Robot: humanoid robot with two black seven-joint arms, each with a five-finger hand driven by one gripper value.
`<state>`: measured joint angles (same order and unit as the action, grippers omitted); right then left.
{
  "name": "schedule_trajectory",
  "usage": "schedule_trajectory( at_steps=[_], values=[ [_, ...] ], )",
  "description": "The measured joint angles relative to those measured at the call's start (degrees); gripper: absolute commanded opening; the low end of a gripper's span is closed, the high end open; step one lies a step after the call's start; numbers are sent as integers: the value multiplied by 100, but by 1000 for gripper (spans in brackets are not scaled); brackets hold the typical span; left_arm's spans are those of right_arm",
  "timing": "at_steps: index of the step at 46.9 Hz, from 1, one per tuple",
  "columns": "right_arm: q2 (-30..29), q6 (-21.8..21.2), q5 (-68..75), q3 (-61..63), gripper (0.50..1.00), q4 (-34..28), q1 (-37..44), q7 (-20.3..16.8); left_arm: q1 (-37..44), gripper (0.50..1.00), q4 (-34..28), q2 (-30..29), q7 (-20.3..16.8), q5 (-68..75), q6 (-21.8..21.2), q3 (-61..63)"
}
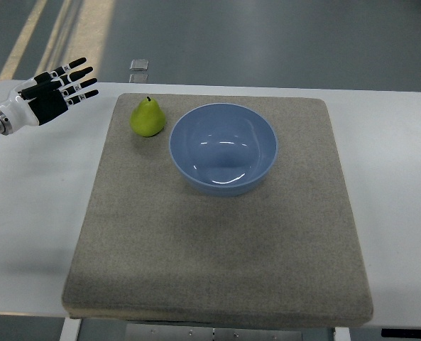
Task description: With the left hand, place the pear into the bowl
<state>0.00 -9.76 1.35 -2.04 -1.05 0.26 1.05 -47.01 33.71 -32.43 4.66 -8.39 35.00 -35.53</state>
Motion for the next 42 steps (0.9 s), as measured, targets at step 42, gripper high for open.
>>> schedule_trajectory(
  at_steps=[42],
  values=[
    [0,0,-4,-1,924,0,-2,0,-267,994,-72,-45,-1053,897,0,34]
  ],
)
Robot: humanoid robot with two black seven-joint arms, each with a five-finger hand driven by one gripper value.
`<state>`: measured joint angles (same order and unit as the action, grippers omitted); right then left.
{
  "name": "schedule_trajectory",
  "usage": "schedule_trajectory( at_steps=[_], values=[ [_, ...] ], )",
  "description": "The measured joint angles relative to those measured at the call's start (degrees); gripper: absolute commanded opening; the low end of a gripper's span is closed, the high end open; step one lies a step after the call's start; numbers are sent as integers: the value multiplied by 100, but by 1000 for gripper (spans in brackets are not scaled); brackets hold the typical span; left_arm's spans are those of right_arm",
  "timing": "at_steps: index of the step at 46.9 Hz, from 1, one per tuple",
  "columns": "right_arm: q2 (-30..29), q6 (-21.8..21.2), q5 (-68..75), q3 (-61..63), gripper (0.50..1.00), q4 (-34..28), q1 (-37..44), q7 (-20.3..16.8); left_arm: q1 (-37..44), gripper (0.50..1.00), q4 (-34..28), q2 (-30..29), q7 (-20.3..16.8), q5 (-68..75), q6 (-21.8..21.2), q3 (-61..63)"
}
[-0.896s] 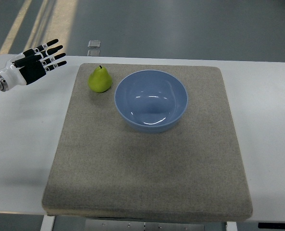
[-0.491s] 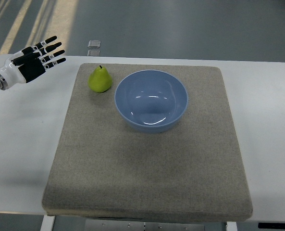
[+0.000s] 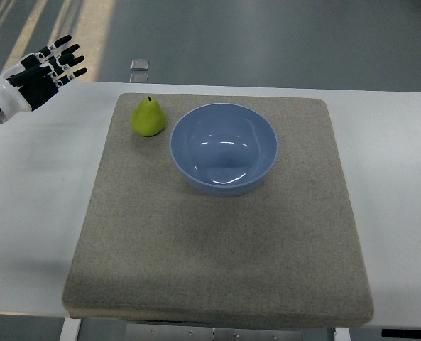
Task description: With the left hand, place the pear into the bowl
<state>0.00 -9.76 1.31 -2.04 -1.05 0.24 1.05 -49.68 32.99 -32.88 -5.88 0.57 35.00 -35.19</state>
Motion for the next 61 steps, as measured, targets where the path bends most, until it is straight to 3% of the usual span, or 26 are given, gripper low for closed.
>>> schedule_trajectory(
  at_steps=[21,36,53,61],
  values=[
    [0,0,2,2,926,0,-1,0,-898,994,154,19,-522,4440,1,15],
    [0,0,3,1,926,0,0,1,-1068,994,960,45,-527,6944,-124,39],
    [0,0,3,1,926,0,3,1,-1199,994,1171,460,-520,9079,-308,39],
    [0,0,3,-1,926,0,1,1,-1157,994,1135,740,-515,9276,-739,72]
  ],
)
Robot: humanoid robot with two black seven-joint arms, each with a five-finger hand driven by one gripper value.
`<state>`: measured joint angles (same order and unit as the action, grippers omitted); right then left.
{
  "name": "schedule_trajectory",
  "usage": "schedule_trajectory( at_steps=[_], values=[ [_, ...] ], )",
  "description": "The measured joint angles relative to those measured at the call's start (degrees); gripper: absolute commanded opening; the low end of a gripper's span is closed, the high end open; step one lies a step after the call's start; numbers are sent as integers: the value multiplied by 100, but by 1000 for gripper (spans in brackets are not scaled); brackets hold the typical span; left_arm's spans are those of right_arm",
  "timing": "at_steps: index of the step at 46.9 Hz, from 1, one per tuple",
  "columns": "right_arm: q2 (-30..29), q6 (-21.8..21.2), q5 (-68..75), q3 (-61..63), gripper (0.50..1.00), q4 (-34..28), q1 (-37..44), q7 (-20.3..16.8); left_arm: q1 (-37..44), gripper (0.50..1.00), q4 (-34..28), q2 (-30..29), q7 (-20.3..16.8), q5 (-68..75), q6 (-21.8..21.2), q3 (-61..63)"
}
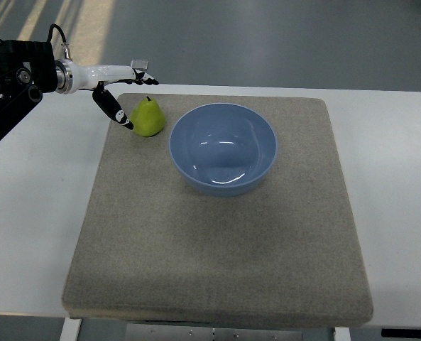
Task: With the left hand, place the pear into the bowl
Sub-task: 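Reach the left hand forward to the green pear's far side, then close the left hand's fingers around the green pear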
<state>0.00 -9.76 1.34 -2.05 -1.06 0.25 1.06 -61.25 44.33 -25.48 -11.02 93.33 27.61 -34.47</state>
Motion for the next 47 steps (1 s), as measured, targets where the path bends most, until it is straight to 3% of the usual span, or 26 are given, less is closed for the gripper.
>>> schedule_trajectory(
  at_steps=[11,24,34,47],
  values=[
    [0,0,0,-1,926,0,0,-1,95,994,-29,192,3,-50,-915,884],
    [0,0,-2,1,926,0,-3,-1,96,994,-142,221,4,-83,-990,1011],
    [0,0,-1,2,926,0,-4,0,117,988,-194,289,4,-96,-1443,1013],
    [0,0,0,3,926,0,-1,-1,254,969,-204,284,-2,-98,-1463,1021]
  ],
)
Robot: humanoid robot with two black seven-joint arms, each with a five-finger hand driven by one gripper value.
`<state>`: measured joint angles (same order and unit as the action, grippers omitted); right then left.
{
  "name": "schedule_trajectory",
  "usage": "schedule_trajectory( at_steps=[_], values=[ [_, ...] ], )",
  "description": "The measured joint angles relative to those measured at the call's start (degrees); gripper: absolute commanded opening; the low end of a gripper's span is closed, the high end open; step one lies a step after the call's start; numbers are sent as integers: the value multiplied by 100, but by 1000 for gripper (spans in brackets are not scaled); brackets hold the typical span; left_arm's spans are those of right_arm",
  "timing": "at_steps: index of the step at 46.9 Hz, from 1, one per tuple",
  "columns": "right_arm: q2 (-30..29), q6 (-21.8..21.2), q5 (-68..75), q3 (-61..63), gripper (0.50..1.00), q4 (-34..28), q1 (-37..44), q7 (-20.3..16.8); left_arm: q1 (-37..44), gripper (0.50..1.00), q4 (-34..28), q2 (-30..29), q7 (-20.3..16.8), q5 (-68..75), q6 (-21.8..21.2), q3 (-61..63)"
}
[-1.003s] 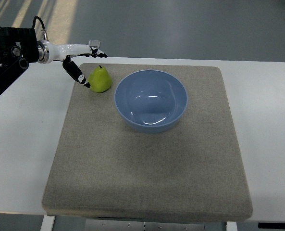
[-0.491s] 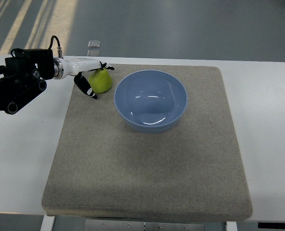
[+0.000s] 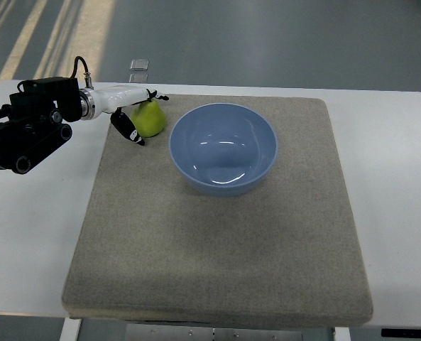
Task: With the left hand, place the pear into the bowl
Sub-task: 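Close the left hand's fingers around the green pear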
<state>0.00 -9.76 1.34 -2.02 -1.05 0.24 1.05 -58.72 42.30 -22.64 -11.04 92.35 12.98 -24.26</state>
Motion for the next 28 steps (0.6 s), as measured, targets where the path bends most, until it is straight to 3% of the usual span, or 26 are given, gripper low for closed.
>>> schedule_trajectory(
  at_steps=[14,24,28],
  values=[
    [0,0,0,-3,924,0,2,0,0,780,-123,-10,-4,-5,1,0],
    [0,0,0,-2,926,0,3,1,9,735,-197,-21,-5,-14,-16,2],
    [0,0,0,-2,924,0,1,0,8,684,-197,-28,-7,-22,-53,-12]
  ],
)
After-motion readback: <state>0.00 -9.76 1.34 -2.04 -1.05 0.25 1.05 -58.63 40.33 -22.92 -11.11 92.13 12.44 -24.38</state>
